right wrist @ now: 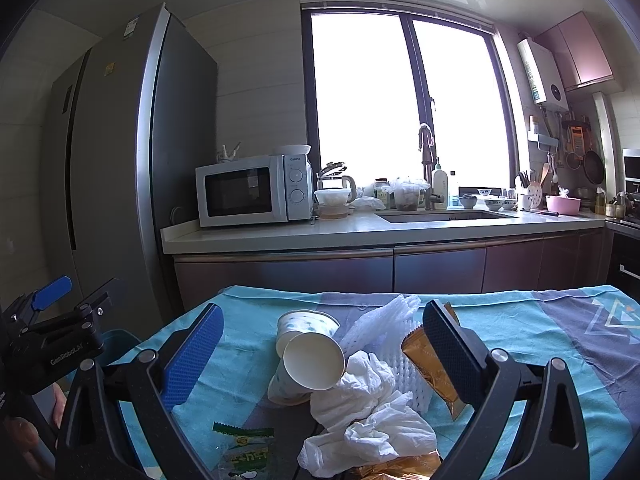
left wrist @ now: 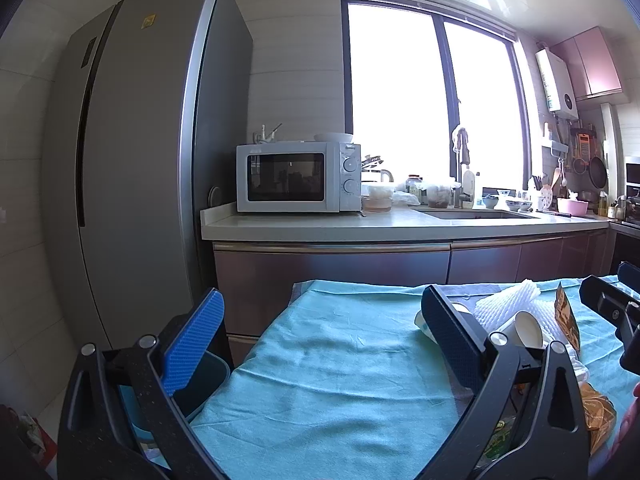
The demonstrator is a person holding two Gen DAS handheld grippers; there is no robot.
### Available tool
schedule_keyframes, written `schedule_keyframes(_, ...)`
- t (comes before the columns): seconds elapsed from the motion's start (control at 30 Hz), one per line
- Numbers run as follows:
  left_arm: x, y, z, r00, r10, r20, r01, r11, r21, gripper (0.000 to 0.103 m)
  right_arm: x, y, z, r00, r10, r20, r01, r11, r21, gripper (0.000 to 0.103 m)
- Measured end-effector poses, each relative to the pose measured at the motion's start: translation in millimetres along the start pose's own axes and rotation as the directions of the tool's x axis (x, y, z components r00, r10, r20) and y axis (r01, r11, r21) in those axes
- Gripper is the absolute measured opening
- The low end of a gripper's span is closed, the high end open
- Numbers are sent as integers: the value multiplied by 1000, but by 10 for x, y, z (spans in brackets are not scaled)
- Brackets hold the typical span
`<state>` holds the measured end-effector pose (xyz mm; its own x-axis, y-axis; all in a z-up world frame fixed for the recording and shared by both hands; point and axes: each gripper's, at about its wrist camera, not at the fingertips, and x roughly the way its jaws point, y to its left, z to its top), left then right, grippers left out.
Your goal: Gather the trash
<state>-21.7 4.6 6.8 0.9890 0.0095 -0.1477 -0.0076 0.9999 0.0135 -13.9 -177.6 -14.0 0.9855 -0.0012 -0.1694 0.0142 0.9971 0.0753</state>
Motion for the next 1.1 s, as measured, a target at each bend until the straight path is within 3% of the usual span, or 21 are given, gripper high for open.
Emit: schedule_keyframes(1.1, -19, -50, -41, 1000, -10, 1, 10, 1000, 11, 97, -15, -42, -4, 1000, 4, -2, -4, 1000, 12, 96)
